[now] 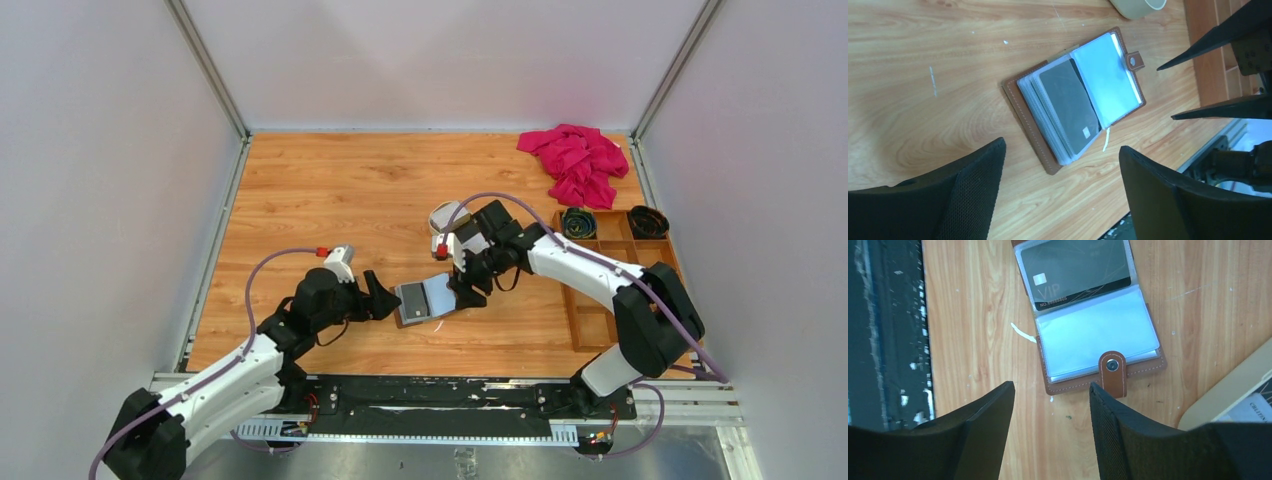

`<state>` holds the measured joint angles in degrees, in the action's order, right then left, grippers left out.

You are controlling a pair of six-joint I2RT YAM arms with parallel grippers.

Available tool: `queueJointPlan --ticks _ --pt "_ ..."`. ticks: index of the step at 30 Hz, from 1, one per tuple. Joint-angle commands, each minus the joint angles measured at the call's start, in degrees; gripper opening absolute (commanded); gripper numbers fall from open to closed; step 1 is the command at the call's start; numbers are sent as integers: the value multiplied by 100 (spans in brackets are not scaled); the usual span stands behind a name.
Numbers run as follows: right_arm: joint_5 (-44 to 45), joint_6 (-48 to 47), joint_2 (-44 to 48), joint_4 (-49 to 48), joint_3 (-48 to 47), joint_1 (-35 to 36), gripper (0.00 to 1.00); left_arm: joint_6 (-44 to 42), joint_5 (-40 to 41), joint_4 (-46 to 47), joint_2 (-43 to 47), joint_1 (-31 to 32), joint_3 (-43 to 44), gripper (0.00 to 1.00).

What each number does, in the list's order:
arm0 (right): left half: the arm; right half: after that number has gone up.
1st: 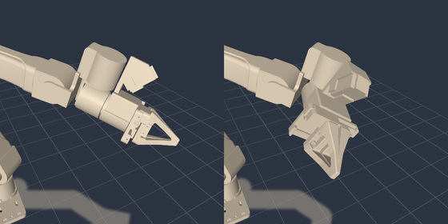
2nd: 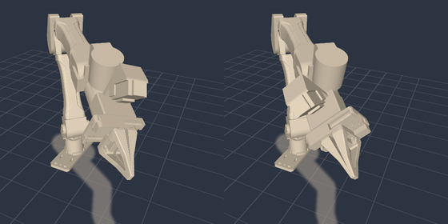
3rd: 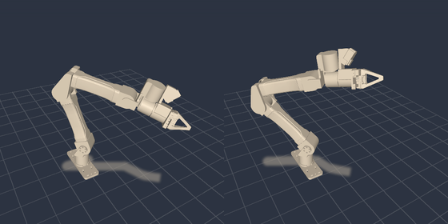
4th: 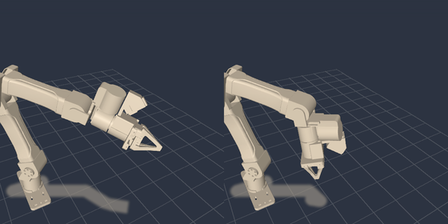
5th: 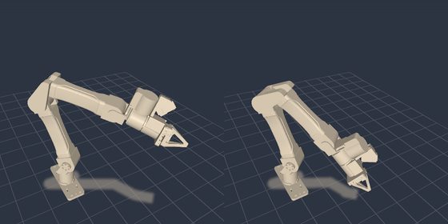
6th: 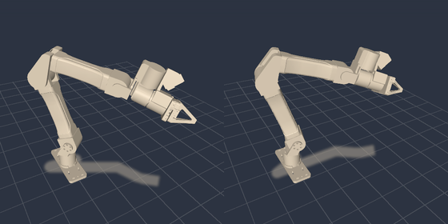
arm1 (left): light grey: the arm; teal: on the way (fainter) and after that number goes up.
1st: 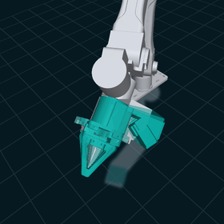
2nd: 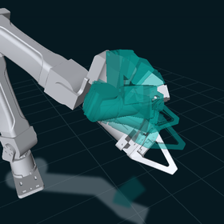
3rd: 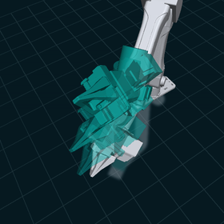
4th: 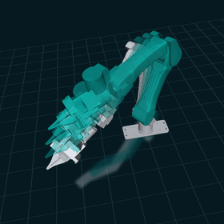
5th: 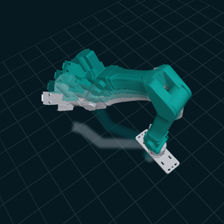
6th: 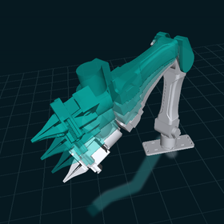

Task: Put the credit cards into the card holder
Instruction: Insert the credit card into the card holder.

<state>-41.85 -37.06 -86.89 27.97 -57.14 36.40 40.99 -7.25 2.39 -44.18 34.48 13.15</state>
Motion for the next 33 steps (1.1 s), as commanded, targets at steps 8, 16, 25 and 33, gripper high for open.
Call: queueJointPlan --ticks 8,16,25,33 --pt "1362 192 -305 -608 -36 345 60 652 90 404 95 29 -455 95" --pt "2058 246 -698 -907 -134 708 57 836 -75 817 -807 24 -358 92" --pt "2984 169 -796 -1118 -130 848 35 884 37 863 -1035 24 -307 86" --pt "2958 126 -532 -1127 -103 850 0 882 -15 985 -1351 30 -239 86"
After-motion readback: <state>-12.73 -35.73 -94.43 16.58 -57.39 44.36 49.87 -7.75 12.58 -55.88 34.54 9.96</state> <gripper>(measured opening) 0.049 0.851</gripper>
